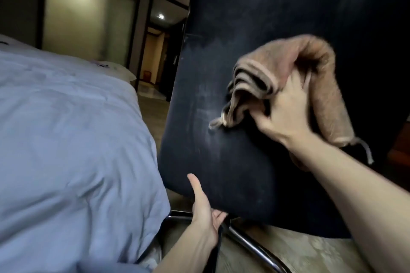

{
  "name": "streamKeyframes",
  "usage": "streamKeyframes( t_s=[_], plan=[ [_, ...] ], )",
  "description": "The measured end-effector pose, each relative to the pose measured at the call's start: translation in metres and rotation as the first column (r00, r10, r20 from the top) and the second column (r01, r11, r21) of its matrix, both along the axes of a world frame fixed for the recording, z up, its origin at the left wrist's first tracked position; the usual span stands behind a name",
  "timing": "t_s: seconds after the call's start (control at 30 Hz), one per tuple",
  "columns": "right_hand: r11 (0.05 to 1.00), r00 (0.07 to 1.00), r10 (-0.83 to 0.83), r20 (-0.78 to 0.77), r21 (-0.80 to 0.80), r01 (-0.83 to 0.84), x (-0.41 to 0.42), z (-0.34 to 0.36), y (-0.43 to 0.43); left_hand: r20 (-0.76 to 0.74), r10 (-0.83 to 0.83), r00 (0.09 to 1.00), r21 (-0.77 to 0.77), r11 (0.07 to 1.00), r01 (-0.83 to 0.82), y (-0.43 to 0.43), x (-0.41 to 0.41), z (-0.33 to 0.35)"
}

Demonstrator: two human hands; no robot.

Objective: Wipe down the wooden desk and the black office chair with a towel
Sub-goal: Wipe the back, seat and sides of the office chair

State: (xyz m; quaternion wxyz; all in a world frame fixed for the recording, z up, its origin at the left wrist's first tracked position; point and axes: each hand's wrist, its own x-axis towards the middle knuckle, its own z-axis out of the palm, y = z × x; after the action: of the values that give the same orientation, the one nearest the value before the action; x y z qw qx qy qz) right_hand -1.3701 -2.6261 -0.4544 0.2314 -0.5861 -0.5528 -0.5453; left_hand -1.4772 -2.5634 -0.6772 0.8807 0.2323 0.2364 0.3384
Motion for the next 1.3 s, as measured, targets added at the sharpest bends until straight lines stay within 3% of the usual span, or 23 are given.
streamKeyframes(
  t_s=[0.13, 0.3, 0.5, 0.57, 0.63, 0.73, 0.83, 1.0, 1.1, 1.2, 1.3],
  plan=[
    [0.984, 0.98, 0.177, -0.092, -0.011, -0.178, -0.006, -0.09, -0.006, -0.018, 0.016, 1.0, -0.011, 1.0, -0.016, -0.013, -0.003, 0.009],
    [0.979, 0.969, 0.19, -0.159, -0.041, -0.199, -0.016, -0.159, -0.001, -0.038, 0.015, 0.999, 0.056, 0.998, -0.013, -0.011, -0.006, 0.008],
    [0.9, 0.981, 0.187, -0.057, -0.39, -0.194, -0.016, -0.145, -0.021, -0.08, -0.042, 0.996, 0.096, 0.994, 0.049, 0.008, -0.018, 0.005],
    [0.873, 0.991, 0.09, 0.097, -0.486, -0.032, -0.012, -0.114, -0.035, -0.11, -0.09, 0.99, 0.068, 0.993, 0.097, 0.014, -0.019, 0.009],
    [0.901, 0.973, -0.031, 0.227, -0.415, 0.126, -0.01, -0.08, -0.042, -0.15, -0.117, 0.982, 0.054, 0.991, 0.126, 0.018, -0.02, 0.011],
    [0.98, 0.988, -0.114, 0.106, -0.149, 0.129, -0.01, -0.037, -0.041, -0.216, -0.116, 0.97, 0.075, 0.988, 0.135, 0.03, -0.019, 0.01],
    [0.983, 0.983, -0.176, 0.046, -0.047, 0.179, 0.0, -0.017, -0.036, -0.286, -0.037, 0.957, 0.044, 0.998, 0.051, 0.035, -0.006, 0.01],
    [1.0, 0.993, 0.018, -0.114, 0.018, -0.016, 0.006, -0.055, -0.025, -0.34, 0.048, 0.939, 0.042, 0.998, -0.036, 0.032, 0.002, 0.018],
    [0.963, 0.96, 0.102, -0.262, -0.216, -0.161, 0.0, -0.118, -0.017, -0.284, 0.004, 0.959, -0.004, 1.0, -0.005, 0.034, 0.0, 0.018],
    [0.81, 0.944, 0.157, -0.291, -0.509, -0.292, -0.007, -0.183, -0.019, -0.162, -0.087, 0.983, -0.023, 0.996, 0.084, 0.036, -0.008, 0.014],
    [0.796, 0.947, 0.177, -0.267, -0.526, -0.298, -0.005, -0.211, -0.023, -0.116, -0.244, 0.963, -0.038, 0.97, 0.241, 0.031, -0.02, 0.016]
  ],
)
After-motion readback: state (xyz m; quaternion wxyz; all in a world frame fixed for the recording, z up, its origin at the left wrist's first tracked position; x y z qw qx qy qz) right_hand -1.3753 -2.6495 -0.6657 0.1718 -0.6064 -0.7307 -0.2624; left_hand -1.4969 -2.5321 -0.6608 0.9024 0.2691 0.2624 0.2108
